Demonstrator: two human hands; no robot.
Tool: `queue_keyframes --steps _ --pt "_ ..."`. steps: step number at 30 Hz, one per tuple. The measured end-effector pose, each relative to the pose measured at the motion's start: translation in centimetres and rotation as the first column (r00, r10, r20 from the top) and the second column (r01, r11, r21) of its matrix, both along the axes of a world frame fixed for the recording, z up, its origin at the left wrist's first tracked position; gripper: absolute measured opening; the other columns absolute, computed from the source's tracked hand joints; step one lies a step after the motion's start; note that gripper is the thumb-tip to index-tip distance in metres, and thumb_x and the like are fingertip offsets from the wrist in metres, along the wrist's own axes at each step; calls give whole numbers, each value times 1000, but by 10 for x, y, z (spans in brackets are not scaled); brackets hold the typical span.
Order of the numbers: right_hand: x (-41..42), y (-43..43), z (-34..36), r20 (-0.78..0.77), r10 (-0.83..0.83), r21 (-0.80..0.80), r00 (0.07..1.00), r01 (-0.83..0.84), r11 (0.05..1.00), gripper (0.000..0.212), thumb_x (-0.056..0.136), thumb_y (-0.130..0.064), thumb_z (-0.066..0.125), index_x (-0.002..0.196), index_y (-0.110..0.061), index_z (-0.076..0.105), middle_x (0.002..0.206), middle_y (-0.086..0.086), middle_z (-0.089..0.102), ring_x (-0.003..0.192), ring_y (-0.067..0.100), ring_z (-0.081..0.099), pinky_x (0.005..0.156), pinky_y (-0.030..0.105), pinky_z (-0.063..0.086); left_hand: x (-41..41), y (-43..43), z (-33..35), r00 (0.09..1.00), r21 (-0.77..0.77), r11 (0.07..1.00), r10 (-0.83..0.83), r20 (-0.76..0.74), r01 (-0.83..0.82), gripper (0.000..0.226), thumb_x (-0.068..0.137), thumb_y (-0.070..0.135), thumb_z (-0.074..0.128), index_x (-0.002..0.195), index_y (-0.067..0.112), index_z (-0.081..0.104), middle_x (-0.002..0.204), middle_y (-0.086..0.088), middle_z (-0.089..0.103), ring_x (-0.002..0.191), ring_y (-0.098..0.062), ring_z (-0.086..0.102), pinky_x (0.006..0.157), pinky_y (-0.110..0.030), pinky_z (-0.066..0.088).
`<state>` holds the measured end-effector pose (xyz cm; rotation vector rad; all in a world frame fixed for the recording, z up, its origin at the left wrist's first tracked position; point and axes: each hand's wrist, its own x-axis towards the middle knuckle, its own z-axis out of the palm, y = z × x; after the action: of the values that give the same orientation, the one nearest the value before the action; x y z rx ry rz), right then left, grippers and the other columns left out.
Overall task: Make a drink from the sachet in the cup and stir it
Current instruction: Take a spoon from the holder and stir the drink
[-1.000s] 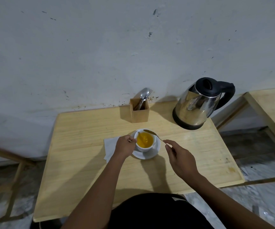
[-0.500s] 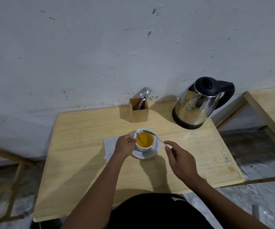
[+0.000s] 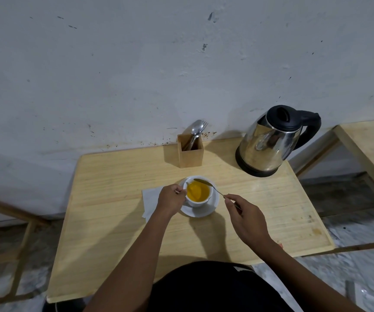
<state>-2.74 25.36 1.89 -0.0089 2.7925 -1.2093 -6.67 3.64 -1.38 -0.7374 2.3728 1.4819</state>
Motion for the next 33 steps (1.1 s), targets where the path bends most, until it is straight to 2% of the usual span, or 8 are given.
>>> queue_keyframes --steps 2,5,10,13,18,23,28,33 --pt "-2 1 1 53 -53 -98 997 58 994 25 98 -37 52 112 -25 69 77 -8 69 76 4 63 68 29 49 0 0 0 1000 -1 1000 -1 -3 1 17 90 26 60 82 11 63 75 -8 65 54 -12 50 58 -25 41" --pt "-4 3 1 136 -91 -233 987 121 965 23 98 -34 52 103 -23 71 89 -9 71 86 0 62 73 24 46 0 0 0 1000 2 1000 4 -6 -4 16 90 25 61 82 11 64 75 -8 65 54 -12 51 59 -27 42" --pt "-5 9 -5 186 -136 -383 973 199 902 17 100 -23 51 93 -18 66 82 0 65 75 11 57 71 26 45 -1 0 -1 1000 -4 1000 -11 4 11 15 90 26 60 86 11 64 80 -9 66 60 -17 53 64 -30 44" --pt "-8 13 -20 232 -192 -384 954 271 882 17 100 -20 49 94 -14 63 74 1 54 68 15 47 65 30 41 0 0 0 1000 -2 1000 -6 12 6 17 90 27 60 89 10 65 82 -9 66 64 -19 54 64 -30 45" --pt "-18 15 -51 261 -256 -294 931 329 897 19 102 -23 45 96 -13 59 75 0 55 70 16 49 61 31 38 0 0 3 999 -3 1000 -2 39 2 24 92 27 58 96 6 67 85 -10 67 54 -12 47 46 -23 32" --pt "-30 10 -71 275 -271 -145 922 319 937 19 101 -33 41 101 -19 54 80 -2 60 76 20 57 71 39 46 0 1 4 999 -12 1000 4 44 -3 24 91 27 59 95 6 68 92 -15 71 54 -12 48 46 -23 32" --pt "-36 8 -78 289 -288 73 913 278 958 18 98 -41 44 98 -27 55 85 -8 62 80 18 61 74 36 50 1 1 4 999 9 1000 13 42 -13 24 91 27 60 98 6 68 86 -10 67 56 -13 49 47 -23 35" --pt "-41 8 -75 266 -271 235 925 210 949 17 95 -40 47 92 -29 59 82 -7 60 76 19 58 67 29 40 1 1 6 998 -6 1000 -1 57 2 24 91 28 58 99 8 67 87 -9 68 56 -12 49 46 -23 34"
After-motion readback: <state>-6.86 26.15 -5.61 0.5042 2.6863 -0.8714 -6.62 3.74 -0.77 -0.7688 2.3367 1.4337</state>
